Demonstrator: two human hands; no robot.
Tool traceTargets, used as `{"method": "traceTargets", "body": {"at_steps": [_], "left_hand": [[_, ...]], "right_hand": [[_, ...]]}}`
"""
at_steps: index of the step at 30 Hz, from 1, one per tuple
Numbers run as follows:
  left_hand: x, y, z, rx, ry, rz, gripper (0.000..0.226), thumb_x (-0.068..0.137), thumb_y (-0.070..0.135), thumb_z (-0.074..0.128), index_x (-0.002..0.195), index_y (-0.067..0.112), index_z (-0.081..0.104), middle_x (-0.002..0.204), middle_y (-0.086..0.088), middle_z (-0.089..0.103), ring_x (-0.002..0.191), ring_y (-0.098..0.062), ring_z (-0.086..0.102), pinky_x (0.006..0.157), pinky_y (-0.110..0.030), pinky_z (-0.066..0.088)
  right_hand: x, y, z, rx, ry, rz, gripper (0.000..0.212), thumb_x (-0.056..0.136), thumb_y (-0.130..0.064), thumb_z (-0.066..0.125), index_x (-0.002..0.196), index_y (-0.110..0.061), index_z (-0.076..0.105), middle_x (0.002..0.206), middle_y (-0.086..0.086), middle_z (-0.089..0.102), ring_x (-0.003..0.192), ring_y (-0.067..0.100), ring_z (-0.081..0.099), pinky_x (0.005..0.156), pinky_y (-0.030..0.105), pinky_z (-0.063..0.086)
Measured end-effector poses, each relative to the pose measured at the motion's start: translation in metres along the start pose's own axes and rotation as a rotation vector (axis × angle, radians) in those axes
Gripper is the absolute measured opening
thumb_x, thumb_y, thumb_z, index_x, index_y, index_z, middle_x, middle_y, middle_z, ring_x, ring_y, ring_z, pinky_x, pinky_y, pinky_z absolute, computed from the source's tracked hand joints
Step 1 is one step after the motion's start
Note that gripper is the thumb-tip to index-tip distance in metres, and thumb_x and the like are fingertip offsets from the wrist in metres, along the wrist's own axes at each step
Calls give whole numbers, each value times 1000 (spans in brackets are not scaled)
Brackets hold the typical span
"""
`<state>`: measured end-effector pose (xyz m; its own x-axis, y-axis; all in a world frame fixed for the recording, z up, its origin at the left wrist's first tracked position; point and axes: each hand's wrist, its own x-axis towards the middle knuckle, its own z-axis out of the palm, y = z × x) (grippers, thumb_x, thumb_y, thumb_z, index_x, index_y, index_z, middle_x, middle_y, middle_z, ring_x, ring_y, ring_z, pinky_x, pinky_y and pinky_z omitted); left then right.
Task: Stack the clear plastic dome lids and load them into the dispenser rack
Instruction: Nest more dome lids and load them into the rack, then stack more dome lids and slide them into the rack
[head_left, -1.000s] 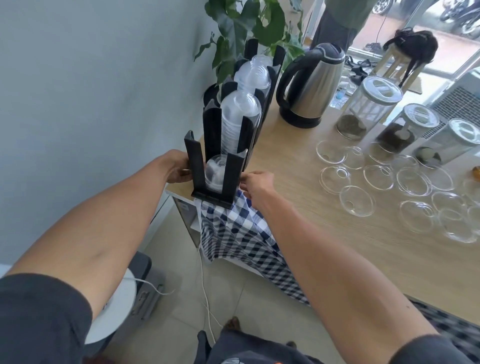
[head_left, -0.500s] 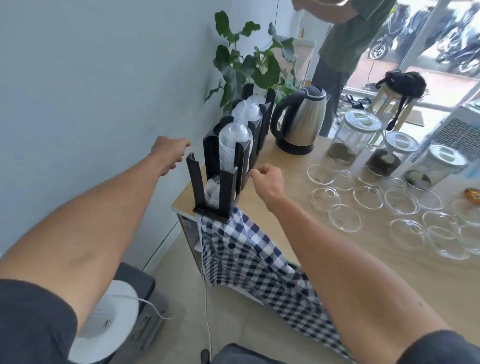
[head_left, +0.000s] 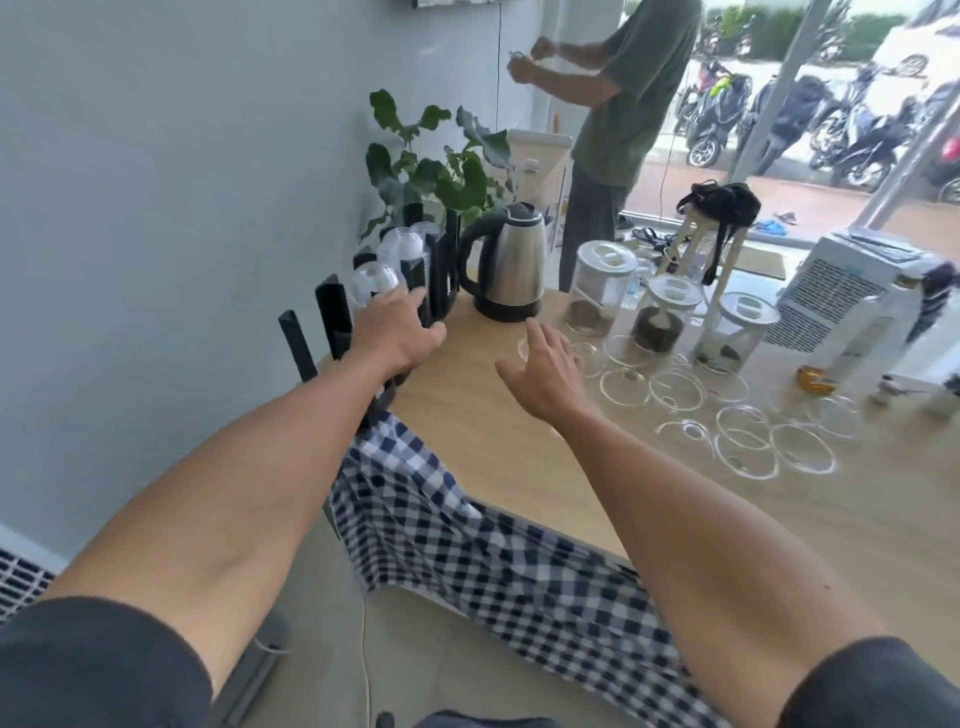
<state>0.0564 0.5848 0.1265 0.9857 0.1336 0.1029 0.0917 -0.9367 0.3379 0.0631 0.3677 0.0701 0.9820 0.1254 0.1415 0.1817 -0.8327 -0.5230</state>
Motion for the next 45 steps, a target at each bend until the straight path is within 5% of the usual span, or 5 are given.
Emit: {"method": "traceTargets", "body": {"at_steps": [8, 15, 30, 38, 45], "left_hand": [[-51, 104, 76, 55, -108, 88, 76, 93, 54, 55, 160, 25, 34, 168, -8, 30, 155, -27, 27, 123, -46, 27], [-76, 161, 120, 61, -177, 184, 69, 89, 50, 59, 152, 24, 46, 159, -6, 46, 146, -27, 40, 115, -42, 37], [-30, 173, 207, 120, -364, 277, 77, 84, 43, 67, 154, 25, 41, 164, -11, 37, 151, -29, 34, 121, -41, 31], [-7, 166, 242, 146, -317, 403, 61, 83, 35, 69, 142, 22, 57, 136, -4, 64, 129, -29, 55, 104, -39, 41], [-2, 170, 252, 61, -295, 442, 36, 83, 16, 59, 116, 20, 72, 104, -5, 76, 105, -34, 68, 89, -38, 48]], "right_hand": [[-55, 110, -39, -52, 8, 118, 85, 94, -52, 59, 162, -16, 23, 169, 11, 25, 156, 32, 19, 125, 53, 18], [-93, 178, -54, -131, 5, 245, 85, 94, -51, 62, 160, -15, 24, 168, 10, 25, 155, 32, 21, 122, 52, 22], [-74, 242, -35, -246, -91, 406, 80, 96, -45, 59, 160, -12, 23, 169, 11, 23, 158, 31, 13, 124, 50, 16], [-50, 256, -18, -341, -148, 412, 75, 100, -37, 57, 159, -11, 20, 172, 15, 10, 160, 33, -1, 127, 55, 2], [-50, 250, -9, -397, -86, 355, 71, 89, -29, 69, 148, -7, 38, 145, 15, 41, 140, 38, 32, 123, 50, 18]]}}
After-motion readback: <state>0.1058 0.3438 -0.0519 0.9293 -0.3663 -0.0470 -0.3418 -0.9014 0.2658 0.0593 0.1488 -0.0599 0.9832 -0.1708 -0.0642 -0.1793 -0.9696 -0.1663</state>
